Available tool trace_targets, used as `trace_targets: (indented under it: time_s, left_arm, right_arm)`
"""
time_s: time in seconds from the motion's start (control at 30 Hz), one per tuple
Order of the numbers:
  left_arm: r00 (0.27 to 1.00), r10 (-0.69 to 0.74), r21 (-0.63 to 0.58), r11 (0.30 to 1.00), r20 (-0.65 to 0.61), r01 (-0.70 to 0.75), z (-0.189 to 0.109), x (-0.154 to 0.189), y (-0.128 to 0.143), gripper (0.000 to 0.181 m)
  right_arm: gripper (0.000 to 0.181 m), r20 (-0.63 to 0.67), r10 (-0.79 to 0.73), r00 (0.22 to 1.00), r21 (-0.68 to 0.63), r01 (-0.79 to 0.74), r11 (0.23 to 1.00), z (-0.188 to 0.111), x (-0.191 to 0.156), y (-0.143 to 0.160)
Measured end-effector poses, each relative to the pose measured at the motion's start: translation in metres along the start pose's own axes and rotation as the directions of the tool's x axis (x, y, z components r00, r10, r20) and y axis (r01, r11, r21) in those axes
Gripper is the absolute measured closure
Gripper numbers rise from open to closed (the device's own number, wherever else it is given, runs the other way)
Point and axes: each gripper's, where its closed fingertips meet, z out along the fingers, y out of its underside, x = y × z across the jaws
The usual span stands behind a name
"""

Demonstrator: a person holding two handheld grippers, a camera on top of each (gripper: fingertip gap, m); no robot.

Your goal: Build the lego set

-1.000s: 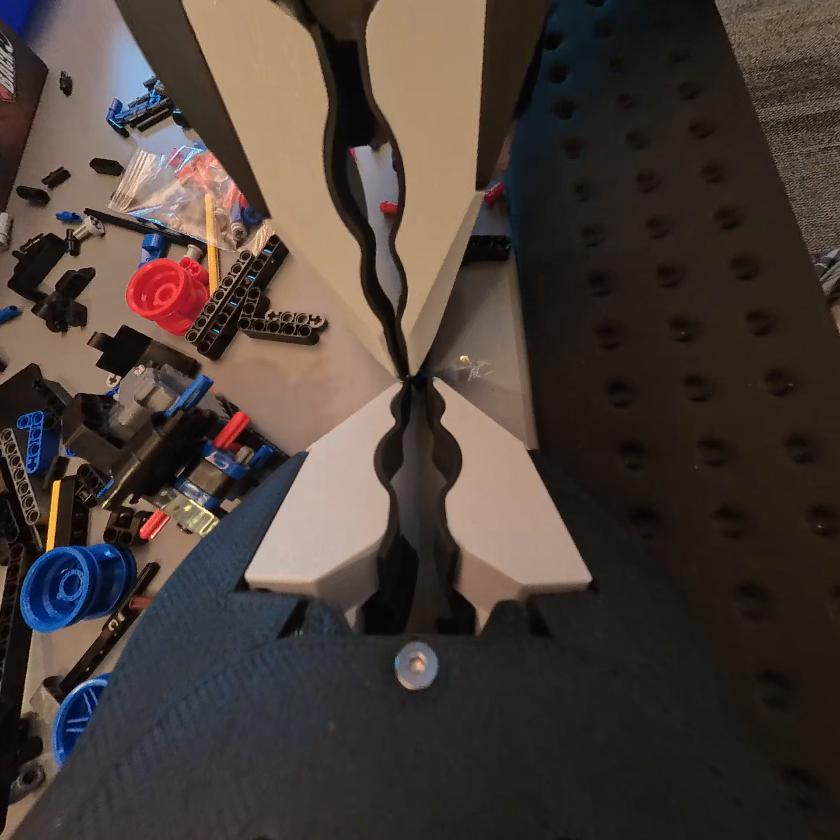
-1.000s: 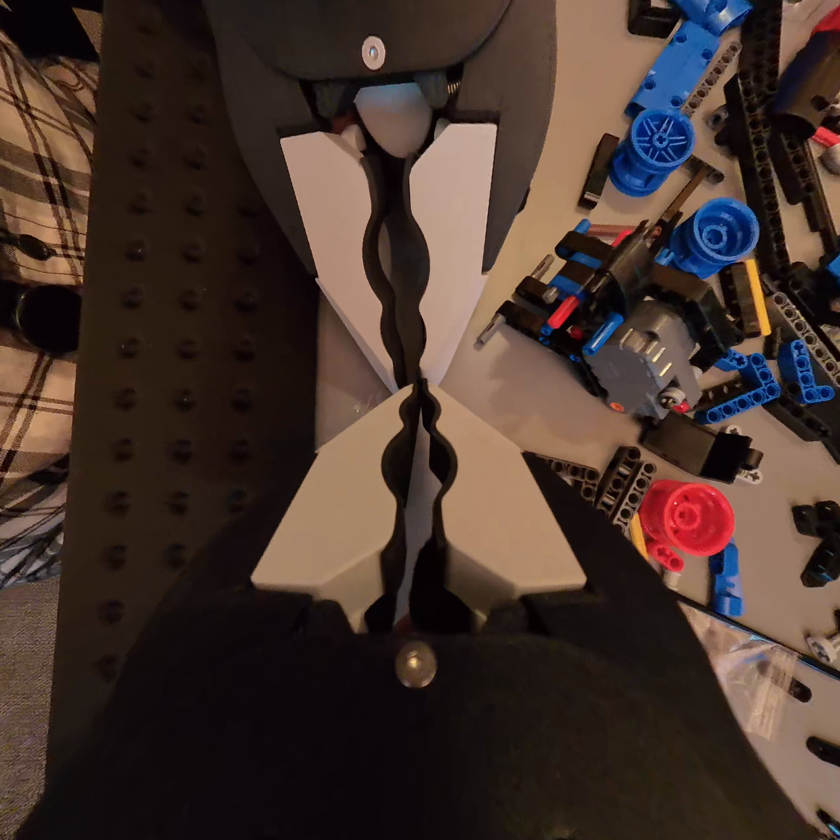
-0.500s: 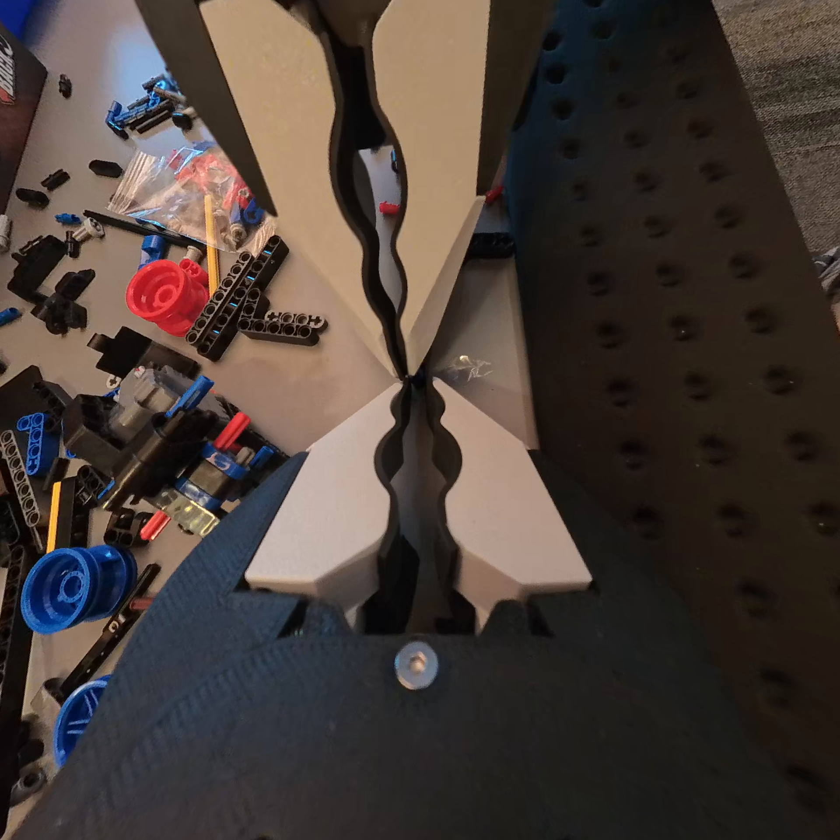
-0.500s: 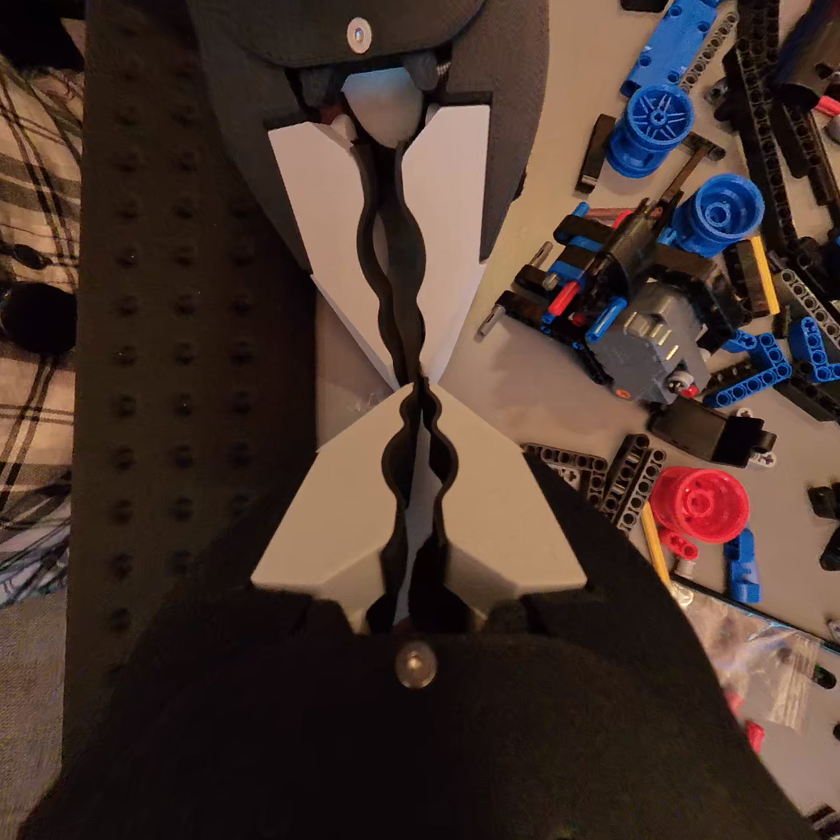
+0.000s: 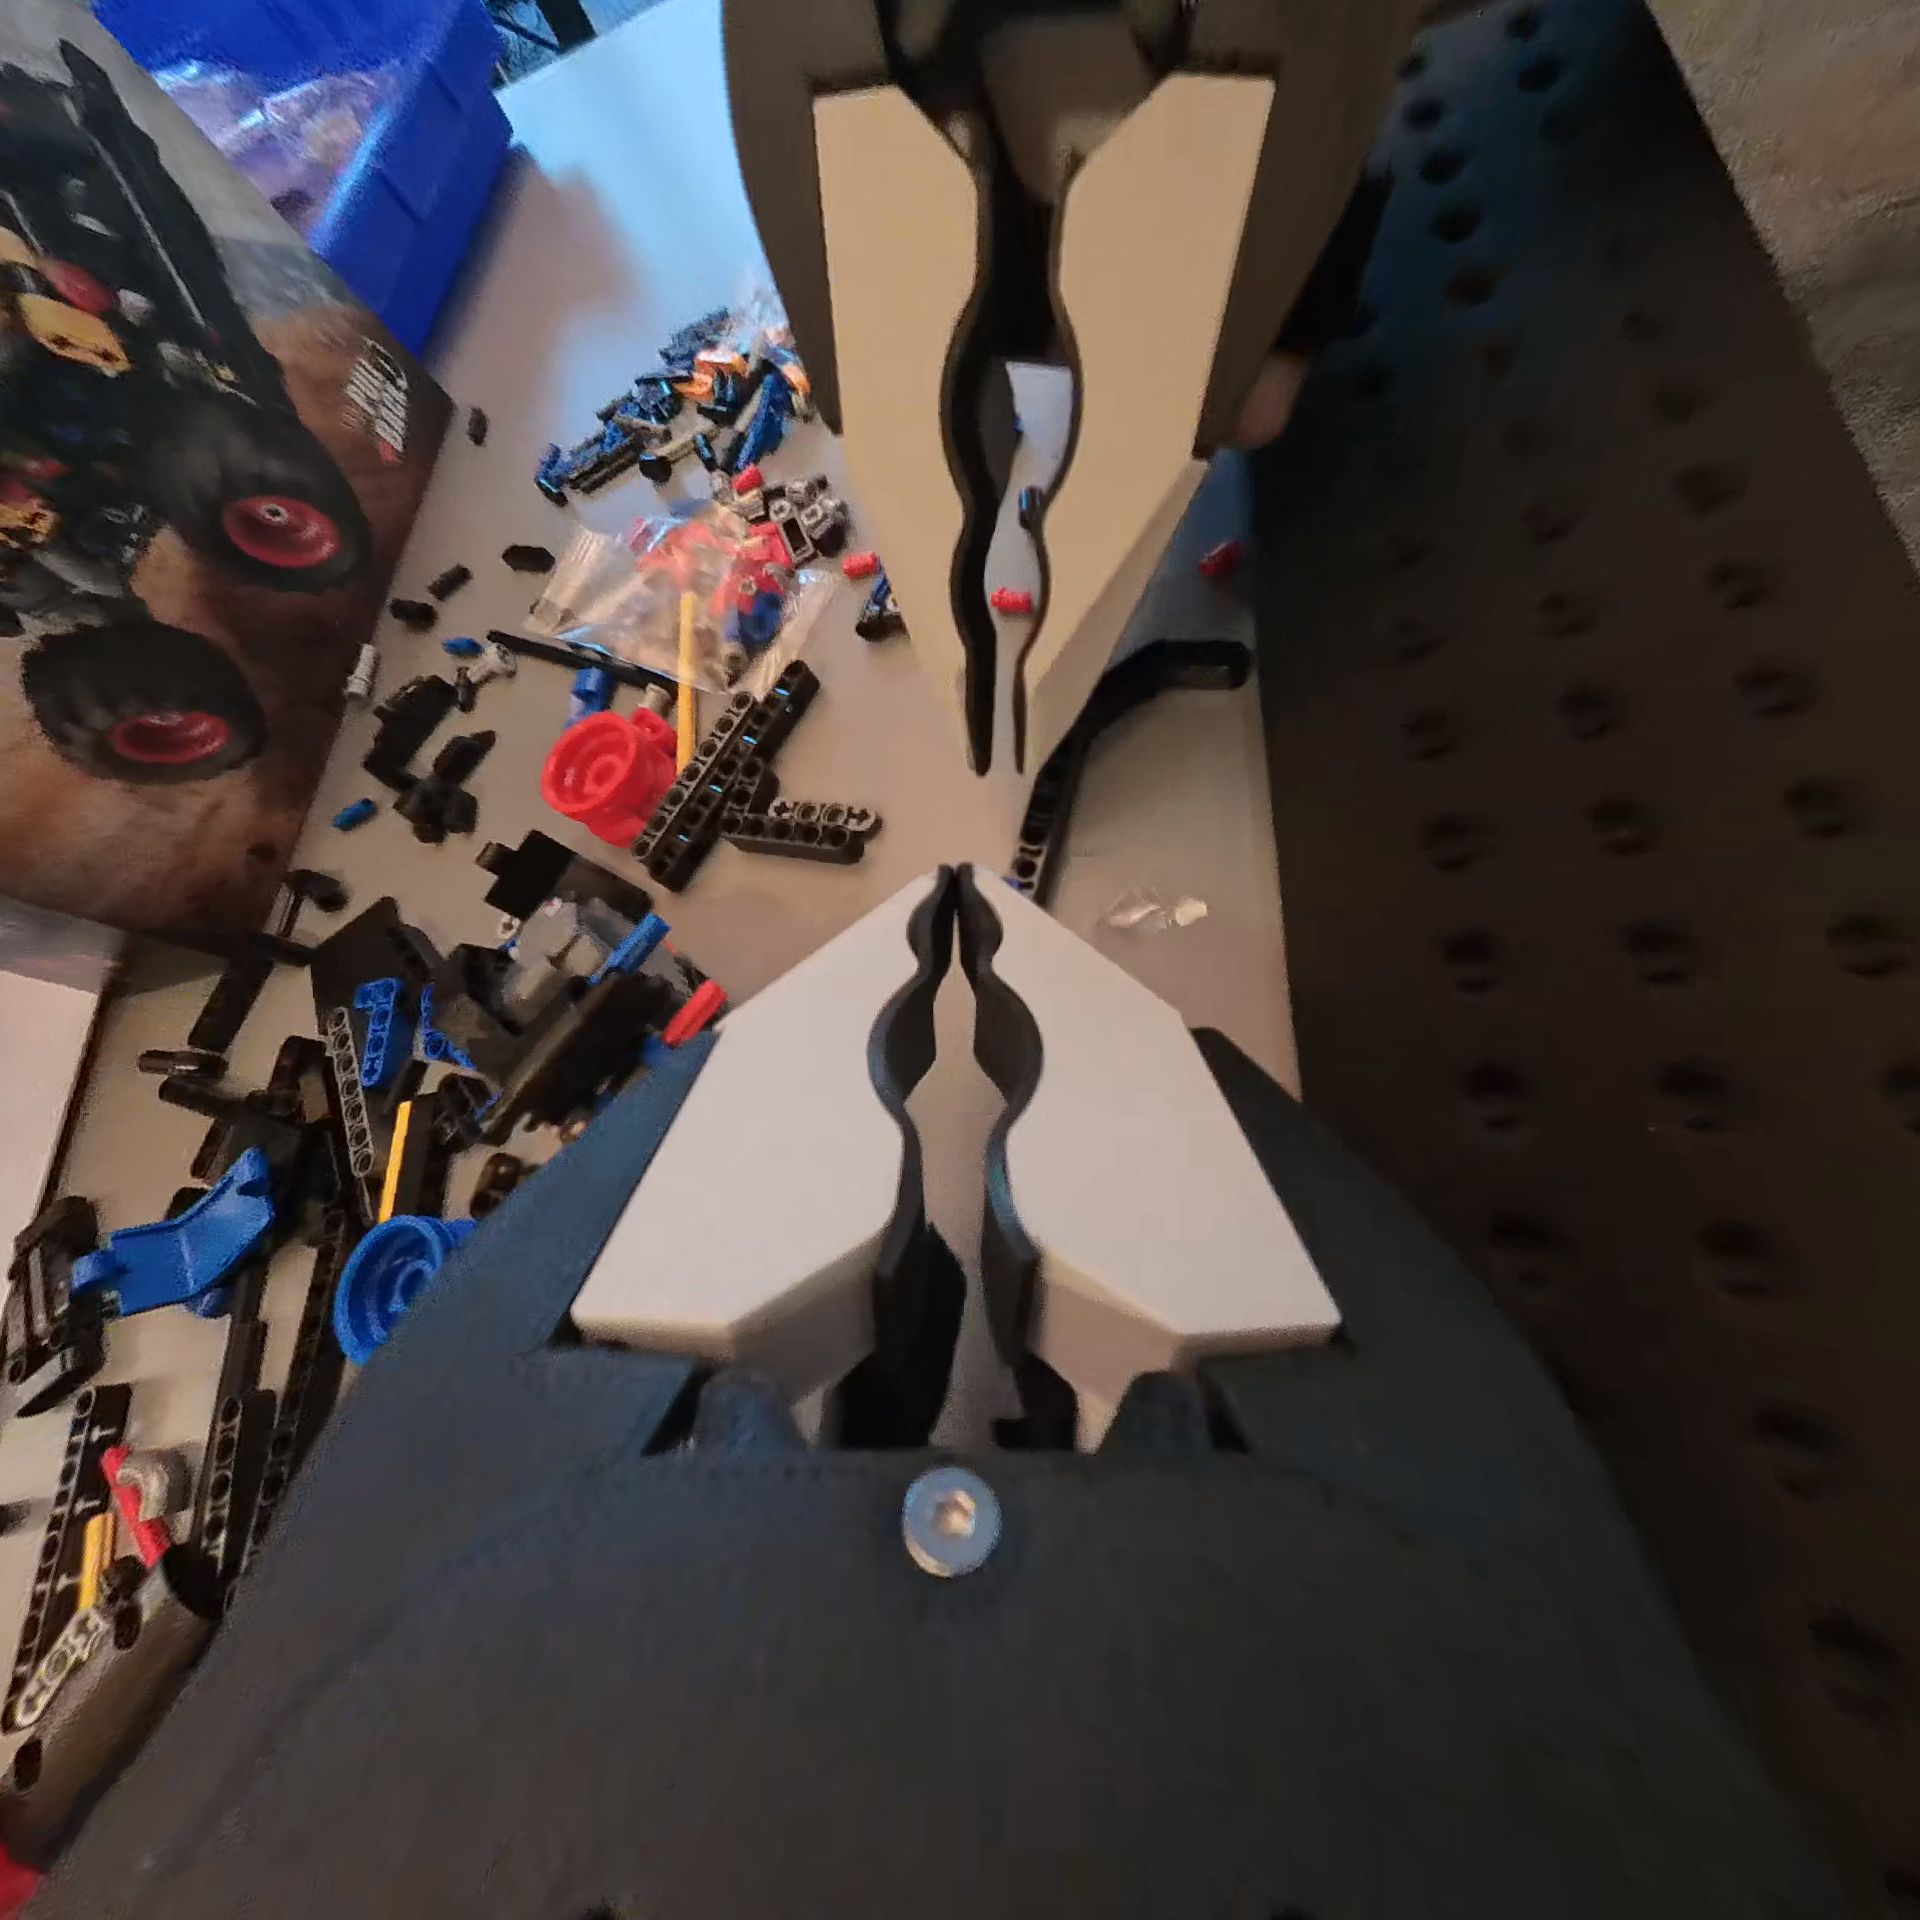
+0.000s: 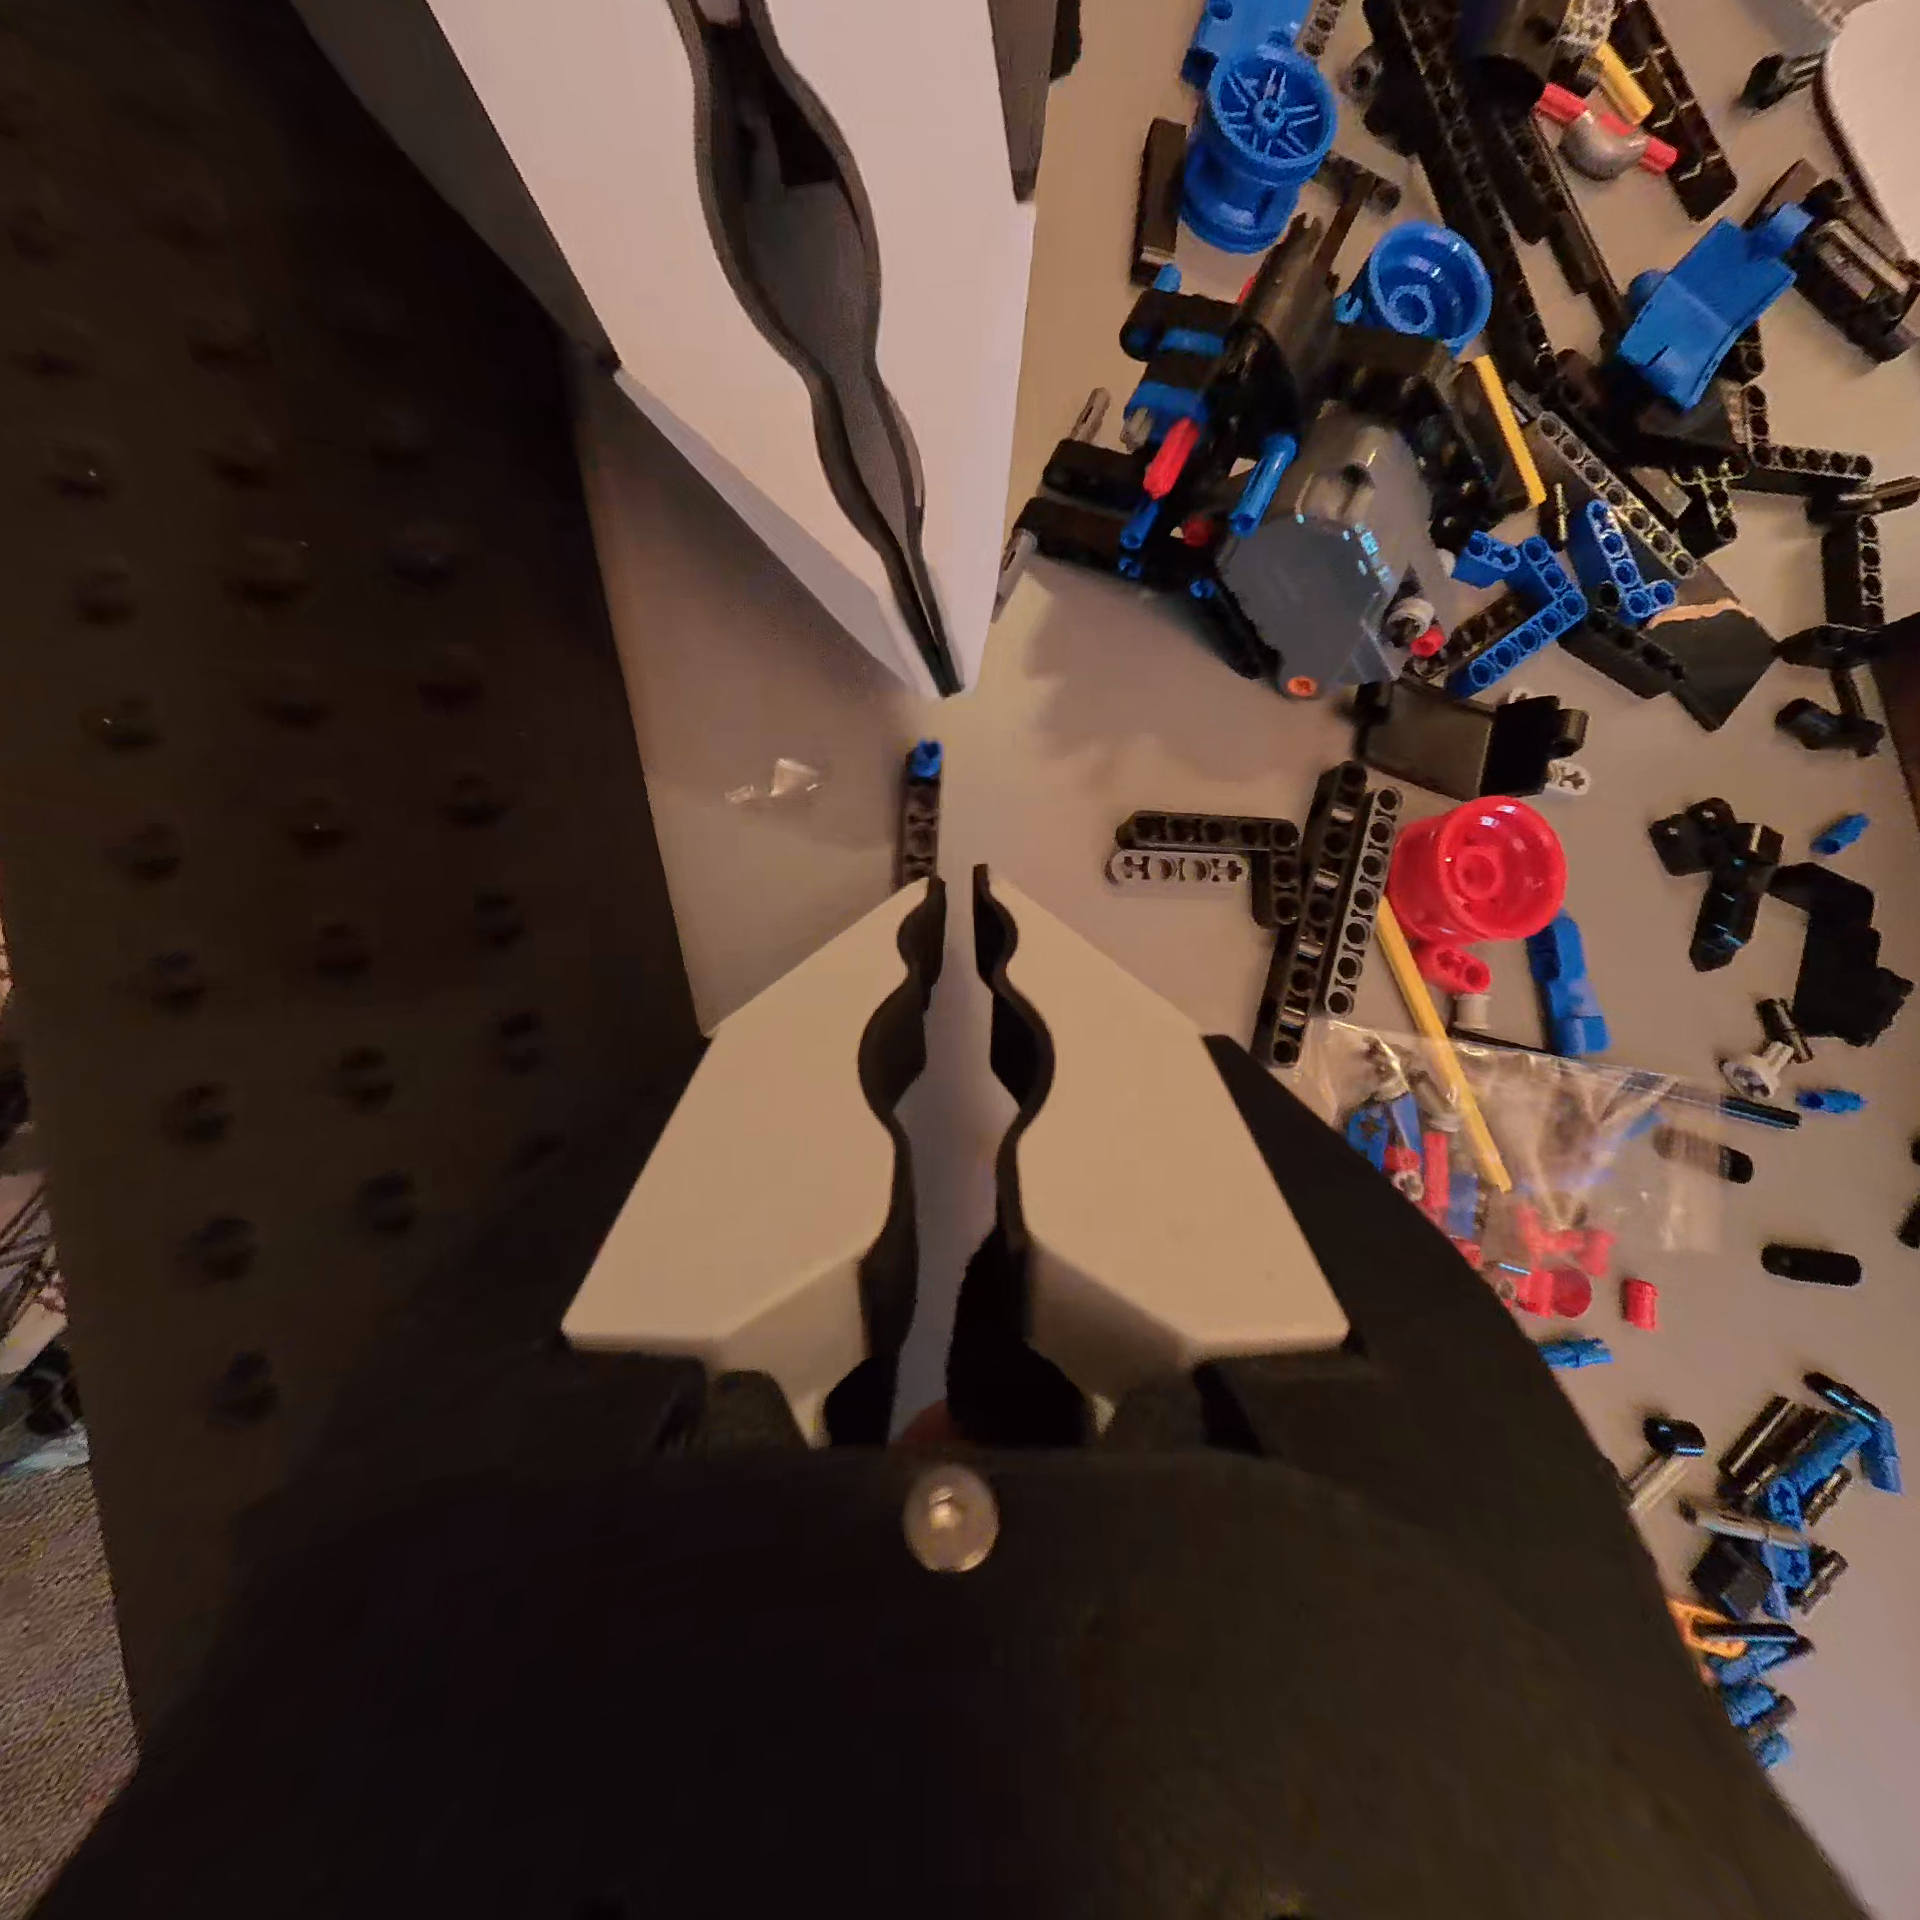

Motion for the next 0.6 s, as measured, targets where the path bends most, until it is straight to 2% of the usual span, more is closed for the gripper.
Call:
trace_targets:
  time_s: [0.03, 0.17, 0.23, 0.37, 0.47, 0.53, 0.6]
  left_arm:
    - [1.000, 0.005, -0.005, 1.000, 0.004, -0.005, 0.001, 0.000, 0.001, 0.181]
    - [0.999, 0.039, -0.051, 0.998, -0.007, -0.039, 0.004, 0.005, 0.009, 0.181]
    - [1.000, 0.017, -0.054, 0.998, -0.016, -0.018, 0.004, 0.005, 0.011, 0.181]
    - [1.000, -0.014, -0.045, 0.999, -0.004, 0.014, 0.000, 0.000, 0.012, 0.181]
    - [0.999, -0.041, -0.034, 0.999, -0.016, 0.040, 0.000, -0.001, 0.011, 0.181]
    - [0.999, -0.033, -0.036, 0.999, -0.013, 0.033, 0.001, -0.001, 0.011, 0.180]
    - [0.999, -0.030, -0.037, 0.999, -0.012, 0.029, 0.000, 0.000, 0.010, 0.179]
  right_arm:
    - [0.178, 0.003, 0.004, 1.000, 0.011, -0.004, 1.000, 0.001, -0.002, -0.001]
    - [0.181, -0.024, -0.012, 1.000, -0.016, 0.012, 1.000, 0.006, -0.002, 0.001]
    - [0.177, -0.021, -0.003, 1.000, 0.006, 0.003, 1.000, 0.002, -0.003, -0.003]
    - [0.162, 0.018, 0.051, 0.999, 0.046, -0.052, 0.998, -0.014, -0.006, -0.004]
    - [0.151, 0.081, 0.098, 0.992, -0.018, -0.097, 0.995, -0.011, -0.015, 0.013]
    - [0.163, 0.069, 0.096, 0.993, -0.060, -0.091, 0.994, -0.004, -0.015, 0.023]
    - [0.175, 0.045, 0.099, 0.994, -0.038, -0.097, 0.995, -0.003, -0.012, 0.020]
